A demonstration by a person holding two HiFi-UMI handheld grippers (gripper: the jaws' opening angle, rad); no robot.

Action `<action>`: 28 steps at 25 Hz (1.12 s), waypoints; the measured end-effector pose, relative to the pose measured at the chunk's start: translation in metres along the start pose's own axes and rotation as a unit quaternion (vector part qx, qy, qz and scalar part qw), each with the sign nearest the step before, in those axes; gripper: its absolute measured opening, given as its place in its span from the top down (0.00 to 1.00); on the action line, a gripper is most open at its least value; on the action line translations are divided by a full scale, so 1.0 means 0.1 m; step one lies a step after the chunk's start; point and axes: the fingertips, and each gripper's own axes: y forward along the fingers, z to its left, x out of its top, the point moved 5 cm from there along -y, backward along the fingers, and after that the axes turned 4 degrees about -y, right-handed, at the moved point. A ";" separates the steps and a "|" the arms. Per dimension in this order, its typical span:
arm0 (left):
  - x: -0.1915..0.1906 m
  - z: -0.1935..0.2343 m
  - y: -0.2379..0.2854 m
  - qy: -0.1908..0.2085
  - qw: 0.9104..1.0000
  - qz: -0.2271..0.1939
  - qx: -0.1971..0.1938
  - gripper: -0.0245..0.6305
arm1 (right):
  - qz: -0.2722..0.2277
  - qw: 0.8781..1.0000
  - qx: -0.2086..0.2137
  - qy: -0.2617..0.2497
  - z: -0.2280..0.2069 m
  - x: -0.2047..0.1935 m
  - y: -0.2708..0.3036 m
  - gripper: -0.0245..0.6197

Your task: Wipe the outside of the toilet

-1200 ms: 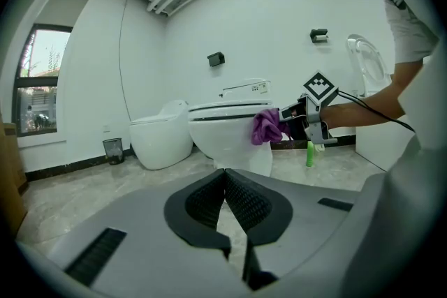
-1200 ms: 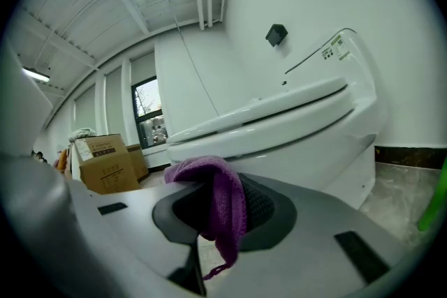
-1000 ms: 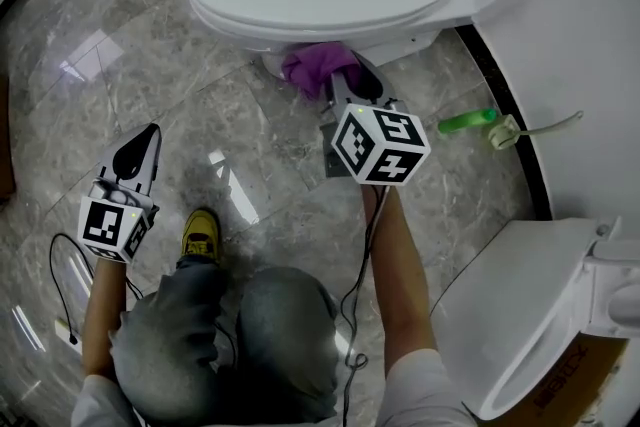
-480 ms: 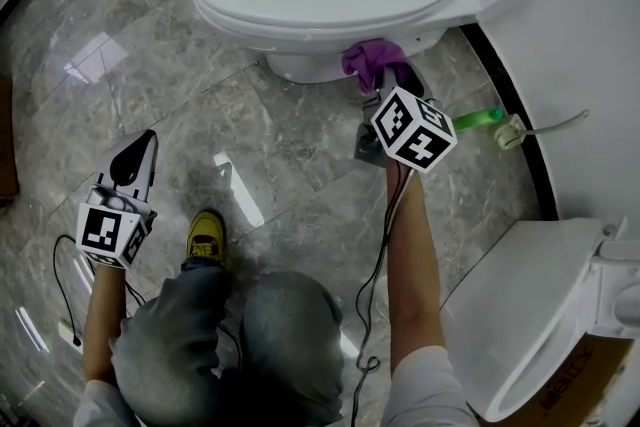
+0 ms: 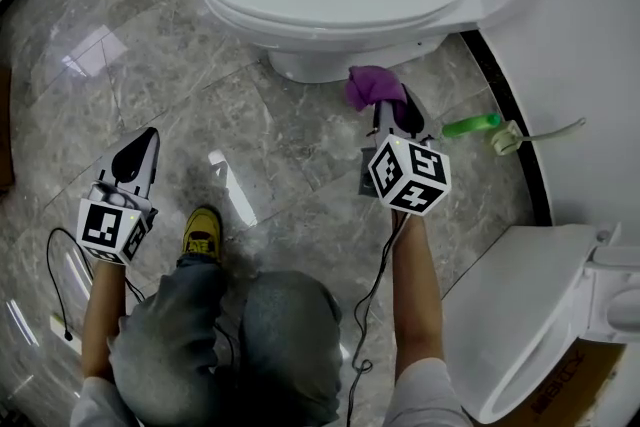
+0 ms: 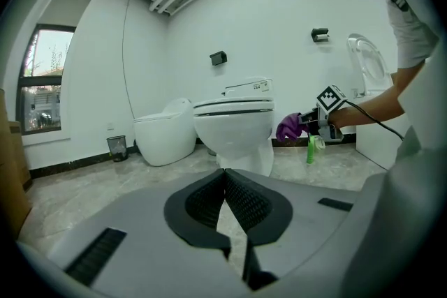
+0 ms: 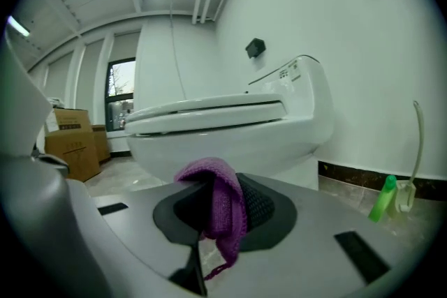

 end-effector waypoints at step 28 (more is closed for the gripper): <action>-0.34 0.31 -0.06 -0.015 0.999 0.036 0.021 0.94 | 0.053 0.988 0.138 0.052 1.26 -0.40 0.94 0.83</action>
